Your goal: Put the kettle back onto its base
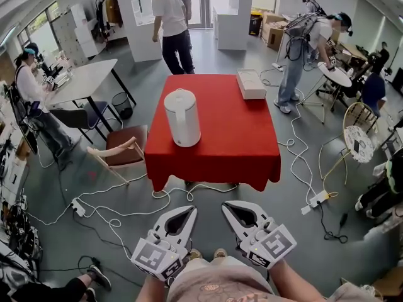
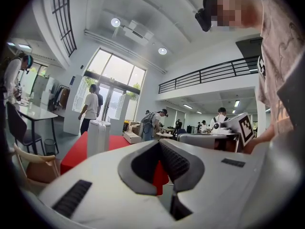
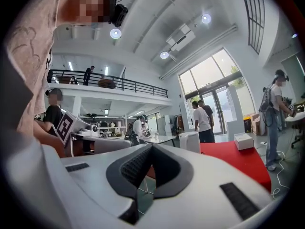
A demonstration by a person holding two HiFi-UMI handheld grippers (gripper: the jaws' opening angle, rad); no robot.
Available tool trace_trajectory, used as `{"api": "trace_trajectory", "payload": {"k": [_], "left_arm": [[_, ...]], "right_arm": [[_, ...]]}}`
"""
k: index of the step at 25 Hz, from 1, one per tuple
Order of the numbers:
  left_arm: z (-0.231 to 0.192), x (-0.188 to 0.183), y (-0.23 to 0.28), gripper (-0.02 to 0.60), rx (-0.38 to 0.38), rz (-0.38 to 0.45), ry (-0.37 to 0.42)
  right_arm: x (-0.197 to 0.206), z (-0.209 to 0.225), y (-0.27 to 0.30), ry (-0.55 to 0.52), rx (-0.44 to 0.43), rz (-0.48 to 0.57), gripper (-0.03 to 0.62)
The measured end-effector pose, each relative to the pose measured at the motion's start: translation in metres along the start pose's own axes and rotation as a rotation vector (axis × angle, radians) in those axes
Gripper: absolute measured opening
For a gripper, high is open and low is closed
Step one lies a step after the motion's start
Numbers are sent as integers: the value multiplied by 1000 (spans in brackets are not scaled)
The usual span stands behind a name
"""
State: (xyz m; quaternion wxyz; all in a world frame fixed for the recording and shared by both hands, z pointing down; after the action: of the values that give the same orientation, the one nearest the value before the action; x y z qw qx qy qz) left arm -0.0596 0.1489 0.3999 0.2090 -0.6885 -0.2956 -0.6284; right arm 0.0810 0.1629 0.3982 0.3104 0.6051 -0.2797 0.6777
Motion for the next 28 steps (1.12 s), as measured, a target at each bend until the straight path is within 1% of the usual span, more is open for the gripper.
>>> {"api": "trace_trajectory", "payload": {"k": [4,10,15,28], "left_arm": [[2,2,-6,-2,2,-1,-4],[-2,3,-16,-2,4,-5,-10],[-8,4,-23,-2,-3,-9,-11],[-15,4,-21,-2,4,-16,-8]], "right_arm": [[2,-4,-3,0,8,1,3],[1,-12,3,-27,-11,-8,3],[4,-16,9,-22,-31,-18,3],[3,-16,25,-20,-74,-30,3]]}}
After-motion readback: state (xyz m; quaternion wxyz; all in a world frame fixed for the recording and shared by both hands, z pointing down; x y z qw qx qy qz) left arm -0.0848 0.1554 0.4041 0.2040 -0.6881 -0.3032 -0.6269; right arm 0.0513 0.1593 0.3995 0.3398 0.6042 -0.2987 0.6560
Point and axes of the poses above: the fingertips, and each gripper's own axes: y forward along the fingers, z to its right, x out of its underside, the point moved 5 cm from there along -y, backward along the fingers, and after that the axes turned 10 degrees about -x, right-handed, at the moved point
